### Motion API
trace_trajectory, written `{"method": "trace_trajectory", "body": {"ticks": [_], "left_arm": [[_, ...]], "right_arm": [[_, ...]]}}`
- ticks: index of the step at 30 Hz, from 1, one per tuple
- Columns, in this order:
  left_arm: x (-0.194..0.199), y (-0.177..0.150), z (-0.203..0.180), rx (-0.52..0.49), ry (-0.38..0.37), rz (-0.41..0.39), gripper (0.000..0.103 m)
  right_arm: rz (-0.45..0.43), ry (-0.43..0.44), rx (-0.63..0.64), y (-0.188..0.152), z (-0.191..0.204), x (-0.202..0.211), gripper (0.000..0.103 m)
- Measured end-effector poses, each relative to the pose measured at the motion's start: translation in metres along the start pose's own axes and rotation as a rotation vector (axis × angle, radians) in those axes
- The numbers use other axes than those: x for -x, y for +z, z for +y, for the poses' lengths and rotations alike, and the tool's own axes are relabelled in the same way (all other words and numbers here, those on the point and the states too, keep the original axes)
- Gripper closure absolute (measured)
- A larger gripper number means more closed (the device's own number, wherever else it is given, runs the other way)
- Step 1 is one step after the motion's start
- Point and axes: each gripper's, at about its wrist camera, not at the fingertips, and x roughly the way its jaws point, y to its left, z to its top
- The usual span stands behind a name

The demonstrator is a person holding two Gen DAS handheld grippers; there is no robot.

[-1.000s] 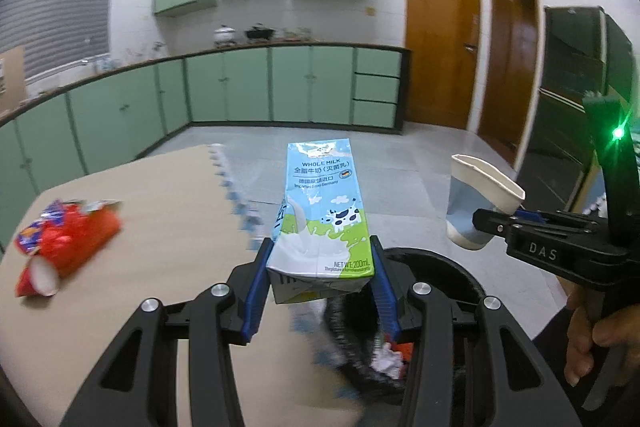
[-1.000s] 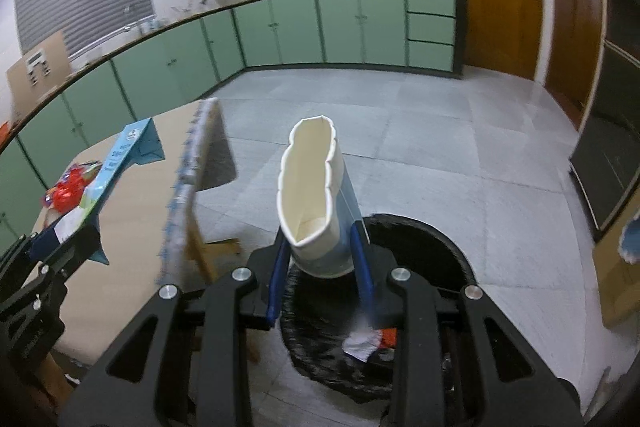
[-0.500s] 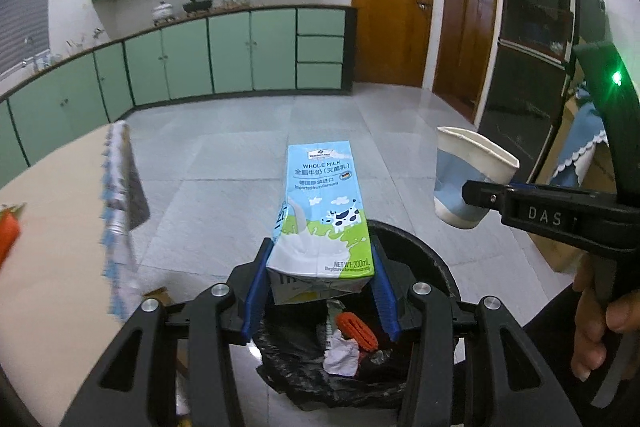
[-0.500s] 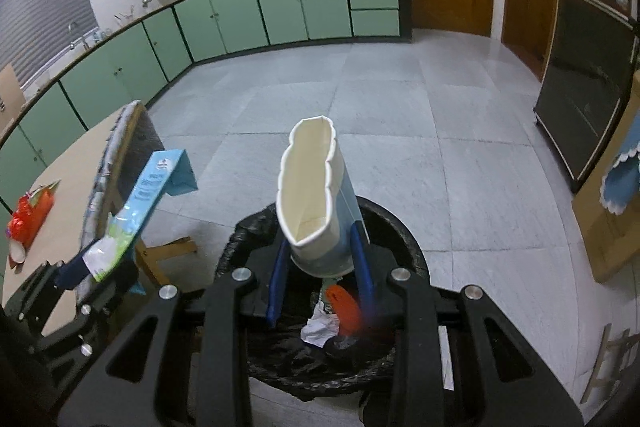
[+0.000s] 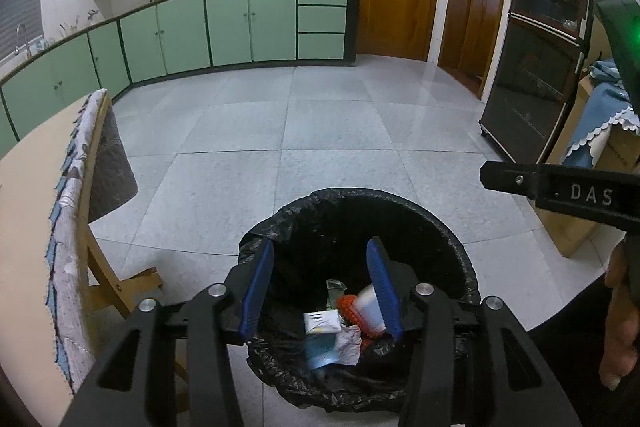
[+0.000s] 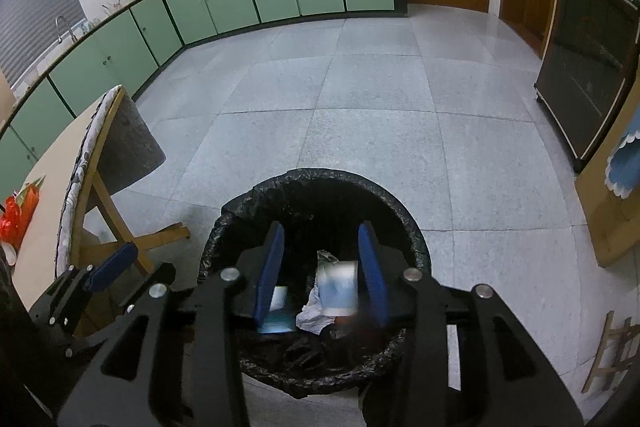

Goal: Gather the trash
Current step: 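Move both tools back toward the remaining trash on the table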

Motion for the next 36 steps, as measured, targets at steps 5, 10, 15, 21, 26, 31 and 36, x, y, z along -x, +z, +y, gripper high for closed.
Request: {"method": "trace_trajectory", "body": {"ticks": [5,10,15,21,26,31,36], "left_arm": [[0.016,0.003,0.007,0.015,0.018,-0.030,0.051],[0.038,0.002,0.024,0.046,0.056,-0.057,0.048],[0.065,0.004,0.045,0.085,0.097,-0.090,0.046],[0.101,0.002,0.068,0.105,0.154,-0.129,0.045],[0.125,-0.007,0.089,0.126,0.205,-0.136,0.045],[0.152,-0.020,0.120,0.171,0.267,-0.145,0.042],[0.180,-0.034,0.156,0.212,0.350,-0.164,0.038]], "right_arm": [[-0.014,0.007,0.012,0.000,0.003,0.006,0.065],[-0.036,0.011,0.035,-0.001,0.010,0.017,0.065],[-0.049,0.022,0.066,-0.003,0.024,0.029,0.064],[-0.070,0.056,0.116,-0.006,0.056,0.046,0.064],[-0.089,0.103,0.150,-0.005,0.087,0.061,0.064],[-0.100,0.153,0.211,-0.010,0.126,0.071,0.058],[-0.100,0.218,0.289,-0.015,0.176,0.078,0.057]]}}
